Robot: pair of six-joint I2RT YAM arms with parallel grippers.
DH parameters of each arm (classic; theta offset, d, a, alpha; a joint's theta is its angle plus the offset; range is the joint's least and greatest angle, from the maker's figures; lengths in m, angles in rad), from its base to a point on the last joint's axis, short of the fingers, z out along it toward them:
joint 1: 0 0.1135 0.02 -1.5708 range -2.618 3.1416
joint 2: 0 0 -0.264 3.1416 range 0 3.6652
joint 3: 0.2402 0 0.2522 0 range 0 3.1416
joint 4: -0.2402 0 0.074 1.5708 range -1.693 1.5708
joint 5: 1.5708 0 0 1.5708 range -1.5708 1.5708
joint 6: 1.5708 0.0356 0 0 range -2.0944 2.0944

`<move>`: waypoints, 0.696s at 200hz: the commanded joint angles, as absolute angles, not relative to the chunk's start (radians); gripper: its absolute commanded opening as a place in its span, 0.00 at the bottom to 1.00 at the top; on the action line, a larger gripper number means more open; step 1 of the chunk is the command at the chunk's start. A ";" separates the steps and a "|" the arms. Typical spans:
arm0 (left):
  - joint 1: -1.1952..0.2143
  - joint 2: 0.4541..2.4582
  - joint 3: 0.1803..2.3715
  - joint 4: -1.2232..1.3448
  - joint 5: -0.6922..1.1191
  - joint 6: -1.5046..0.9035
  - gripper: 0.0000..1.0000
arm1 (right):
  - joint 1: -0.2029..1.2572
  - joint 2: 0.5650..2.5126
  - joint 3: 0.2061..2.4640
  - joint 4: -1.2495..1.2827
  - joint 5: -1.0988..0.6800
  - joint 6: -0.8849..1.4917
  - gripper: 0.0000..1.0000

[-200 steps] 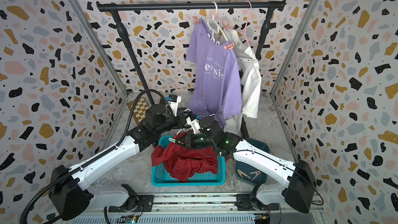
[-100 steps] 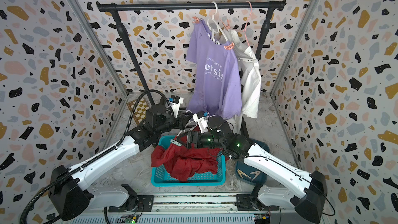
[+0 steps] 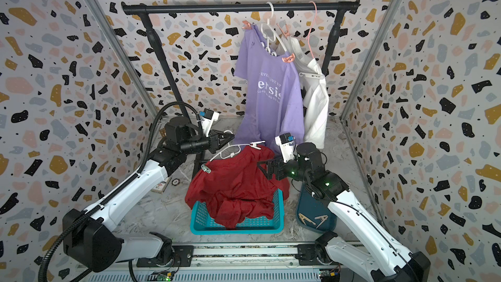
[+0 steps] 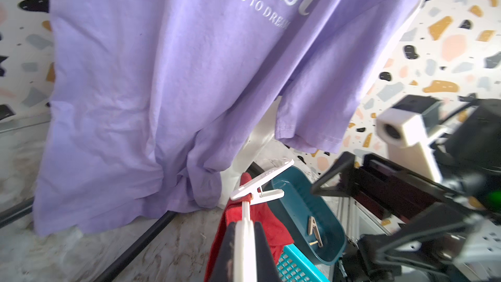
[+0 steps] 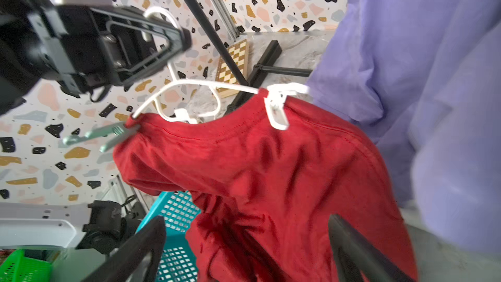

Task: Use clothespins to secure the t-shirt on both sides of the hanger
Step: Clamp the T-shirt on the hanger, then hang the hanger on the clothesline.

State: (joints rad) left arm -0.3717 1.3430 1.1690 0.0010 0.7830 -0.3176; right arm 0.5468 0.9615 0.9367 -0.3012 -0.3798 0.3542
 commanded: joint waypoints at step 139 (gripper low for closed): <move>-0.320 1.445 1.339 -0.074 1.471 -0.141 0.00 | 0.411 0.952 0.878 -0.201 -0.877 0.032 0.86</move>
State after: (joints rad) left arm -0.3161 1.4590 1.2785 -0.0437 1.4002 -0.2028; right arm 0.4141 0.9451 0.8745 -0.2298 -0.7120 0.0498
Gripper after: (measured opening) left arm 0.069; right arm 0.878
